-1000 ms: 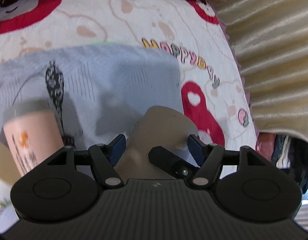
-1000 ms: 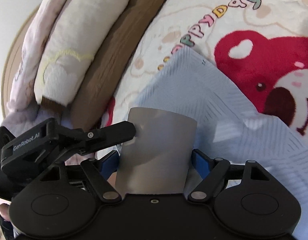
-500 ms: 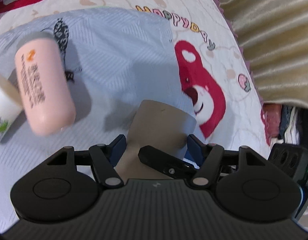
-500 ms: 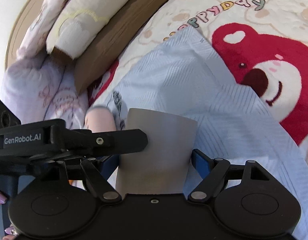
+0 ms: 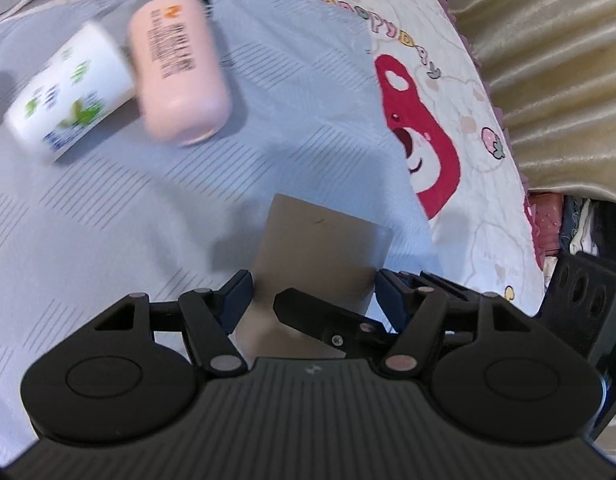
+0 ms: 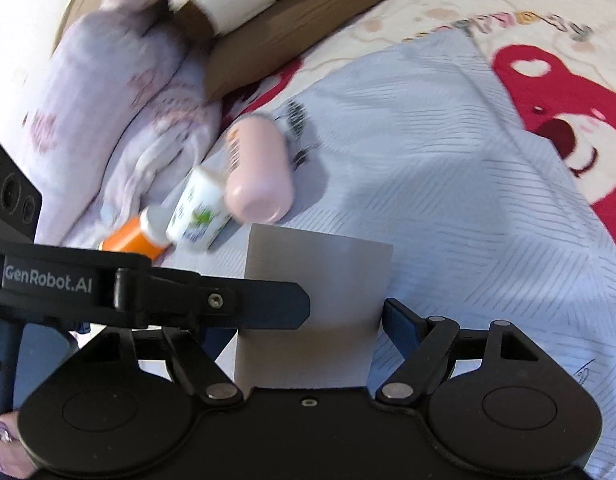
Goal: Flip cup upright
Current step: 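Rotate the held grey cup upright with the right gripper, lowering it onto the mat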
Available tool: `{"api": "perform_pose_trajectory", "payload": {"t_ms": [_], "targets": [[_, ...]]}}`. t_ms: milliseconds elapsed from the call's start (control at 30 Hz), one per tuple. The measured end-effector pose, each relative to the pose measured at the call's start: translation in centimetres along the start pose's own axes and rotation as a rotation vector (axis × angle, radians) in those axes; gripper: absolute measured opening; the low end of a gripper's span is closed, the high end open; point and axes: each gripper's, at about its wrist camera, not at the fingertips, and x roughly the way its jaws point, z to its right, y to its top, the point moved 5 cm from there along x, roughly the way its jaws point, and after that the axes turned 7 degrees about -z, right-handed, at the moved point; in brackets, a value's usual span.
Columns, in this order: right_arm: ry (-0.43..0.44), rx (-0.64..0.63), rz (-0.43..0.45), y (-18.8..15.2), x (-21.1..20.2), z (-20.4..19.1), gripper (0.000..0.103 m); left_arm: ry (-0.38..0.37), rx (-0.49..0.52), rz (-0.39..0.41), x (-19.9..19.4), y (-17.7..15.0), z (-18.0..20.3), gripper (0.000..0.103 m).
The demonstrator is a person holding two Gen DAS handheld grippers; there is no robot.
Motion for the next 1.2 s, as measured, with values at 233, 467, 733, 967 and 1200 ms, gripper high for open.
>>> {"api": "perform_pose_trajectory", "payload": {"t_ms": [233, 467, 733, 967, 1200], "targets": [[0.028, -0.135, -0.098, -1.9, 2.4, -3.6, 0.083, -0.027, -0.148, 0.027, -1.7, -3.4, -4.8, 0.065], [-0.002, -0.225, -0.124, -2.8, 4.1, -6.0, 0.083, -0.098, -0.19, 0.08, -1.6, -4.3, -7.4, 0.065], [-0.016, -0.236, -0.148, -3.3, 3.7, -5.5, 0.087, -0.088, -0.084, 0.136, -1.5, -5.1, -6.4, 0.065], [-0.061, -0.349, -0.113, -4.1, 3.3, -7.0, 0.087, 0.014, 0.077, 0.245, -3.3, -6.4, -4.8, 0.062], [-0.127, -0.529, 0.106, -4.6, 3.6, -11.4, 0.084, 0.104, 0.157, 0.424, -6.9, -7.2, -5.2, 0.062]]}}
